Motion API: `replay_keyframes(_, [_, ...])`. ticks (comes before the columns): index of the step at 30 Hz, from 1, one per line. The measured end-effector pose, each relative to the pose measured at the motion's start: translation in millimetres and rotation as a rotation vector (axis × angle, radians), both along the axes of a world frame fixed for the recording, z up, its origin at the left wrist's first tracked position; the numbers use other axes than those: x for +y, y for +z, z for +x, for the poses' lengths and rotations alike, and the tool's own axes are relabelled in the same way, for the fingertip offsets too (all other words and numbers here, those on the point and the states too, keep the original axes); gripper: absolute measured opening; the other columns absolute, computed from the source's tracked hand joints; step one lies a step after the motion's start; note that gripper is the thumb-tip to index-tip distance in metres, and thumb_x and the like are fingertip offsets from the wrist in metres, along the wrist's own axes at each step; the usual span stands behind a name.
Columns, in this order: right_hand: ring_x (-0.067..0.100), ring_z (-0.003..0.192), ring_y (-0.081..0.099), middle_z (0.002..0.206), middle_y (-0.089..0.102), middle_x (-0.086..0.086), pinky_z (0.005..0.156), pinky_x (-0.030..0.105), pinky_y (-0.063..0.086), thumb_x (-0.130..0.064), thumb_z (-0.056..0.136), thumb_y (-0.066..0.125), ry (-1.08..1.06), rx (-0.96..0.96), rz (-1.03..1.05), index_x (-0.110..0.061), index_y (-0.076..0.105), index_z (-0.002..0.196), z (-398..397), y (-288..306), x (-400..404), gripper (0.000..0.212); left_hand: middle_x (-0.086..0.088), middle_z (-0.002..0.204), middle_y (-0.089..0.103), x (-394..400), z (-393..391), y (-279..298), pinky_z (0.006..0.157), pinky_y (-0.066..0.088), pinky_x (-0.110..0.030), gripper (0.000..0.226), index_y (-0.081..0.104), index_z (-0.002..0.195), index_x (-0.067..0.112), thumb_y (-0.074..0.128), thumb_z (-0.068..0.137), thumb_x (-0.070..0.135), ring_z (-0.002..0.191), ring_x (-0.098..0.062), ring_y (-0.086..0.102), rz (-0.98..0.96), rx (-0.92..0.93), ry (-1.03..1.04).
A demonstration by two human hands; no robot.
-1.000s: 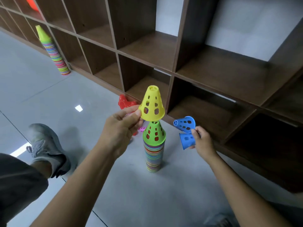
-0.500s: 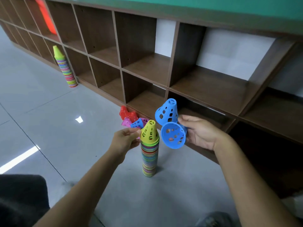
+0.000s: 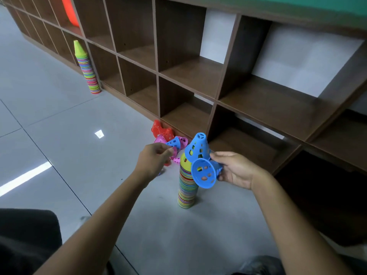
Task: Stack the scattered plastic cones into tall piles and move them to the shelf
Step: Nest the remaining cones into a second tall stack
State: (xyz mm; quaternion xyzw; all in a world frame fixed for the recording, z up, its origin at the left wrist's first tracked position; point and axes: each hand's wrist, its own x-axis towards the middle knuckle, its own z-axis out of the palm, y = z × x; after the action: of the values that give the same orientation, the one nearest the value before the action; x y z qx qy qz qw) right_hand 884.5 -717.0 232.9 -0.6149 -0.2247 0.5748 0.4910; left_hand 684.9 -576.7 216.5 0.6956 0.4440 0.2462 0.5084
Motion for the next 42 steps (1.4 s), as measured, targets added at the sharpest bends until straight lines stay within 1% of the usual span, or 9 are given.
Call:
replay_keyframes(9, [0.011,0.062,0.062,0.084,0.066,0.01,0.048,0.028,0.054,-0.028,0.101,0.053,-0.087,-0.657,0.005,-0.005,0.067,0.093,-3,54,-13,0.029,0.002,0.088,0.073,13,-23,-26,0.08,0.052,-0.033,0.012,0.073,0.093,0.017,0.064,0.096,0.025,0.08,-0.018,0.068,0.152,0.18,-0.041])
replay_keyframes(14, [0.014,0.085,0.066,0.093,0.067,-0.002,0.061,0.032,0.06,-0.031,0.098,0.058,-0.153,-1.157,0.196,-0.02,0.061,0.107,-21,85,-9,0.014,0.003,0.085,0.073,17,-20,-36,0.072,0.047,-0.026,0.011,0.072,0.088,0.02,0.065,0.095,0.024,0.078,-0.016,0.067,0.181,0.196,-0.053])
replay_keyframes(17, [0.012,0.088,0.061,0.099,0.065,-0.003,0.063,0.02,0.048,-0.033,0.096,0.06,-0.133,-1.347,0.234,-0.023,0.057,0.118,-29,76,-1,0.024,0.002,0.085,0.072,16,-11,-41,0.075,0.051,-0.029,0.011,0.072,0.089,0.019,0.065,0.095,0.025,0.077,-0.017,0.067,0.189,0.196,-0.078])
replay_keyframes(19, [0.011,0.089,0.058,0.101,0.063,-0.004,0.069,0.024,0.049,-0.034,0.093,0.063,-0.103,-1.418,0.286,-0.023,0.057,0.121,-32,64,6,0.031,0.002,0.088,0.072,16,-8,-47,0.077,0.052,-0.032,0.011,0.072,0.091,0.019,0.066,0.094,0.027,0.081,-0.019,0.067,0.191,0.211,-0.091])
replay_keyframes(23, [0.011,0.09,0.06,0.101,0.064,-0.005,0.076,0.028,0.054,-0.035,0.088,0.07,-0.028,-1.367,0.388,-0.022,0.059,0.123,-31,41,24,0.039,0.003,0.086,0.072,21,-8,-66,0.078,0.052,-0.032,0.009,0.071,0.087,0.023,0.067,0.093,0.029,0.083,-0.02,0.066,0.203,0.279,-0.092])
replay_keyframes(26, [0.006,0.084,0.062,0.097,0.066,-0.009,0.071,0.021,0.053,-0.035,0.085,0.073,-0.044,-1.176,0.435,-0.022,0.061,0.119,-27,26,35,0.038,0.005,0.093,0.073,30,-7,-79,0.076,0.047,-0.029,0.012,0.075,0.095,0.02,0.067,0.093,0.029,0.089,-0.02,0.064,0.208,0.326,-0.07])
replay_keyframes(30, [0.006,0.084,0.064,0.094,0.068,-0.01,0.071,0.016,0.051,-0.046,0.09,0.061,-0.118,-1.028,0.482,-0.019,0.065,0.114,-14,13,49,0.036,0.005,0.099,0.074,43,1,-94,0.075,0.042,-0.025,0.016,0.075,0.104,0.021,0.065,0.094,0.029,0.09,-0.018,0.063,0.242,0.389,-0.067])
replay_keyframes(38, [0.015,0.085,0.068,0.09,0.071,-0.003,0.08,0.042,0.057,-0.028,0.095,0.06,-0.091,-0.868,0.225,-0.024,0.067,0.099,51,-65,97,0.009,0.002,0.096,0.073,81,23,-124,0.074,0.049,-0.03,0.01,0.073,0.097,0.022,0.065,0.093,0.027,0.087,-0.021,0.064,0.254,0.489,-0.067])
replay_keyframes(42, [0.019,0.087,0.067,0.088,0.069,-0.001,0.086,0.044,0.055,-0.021,0.092,0.063,-0.033,-0.81,0.096,-0.024,0.065,0.1,74,-118,119,0.008,-0.005,0.11,0.064,97,32,-140,0.084,0.051,-0.037,0.022,0.068,0.111,0.021,0.068,0.09,0.025,0.095,-0.027,0.063,0.24,0.484,-0.065])
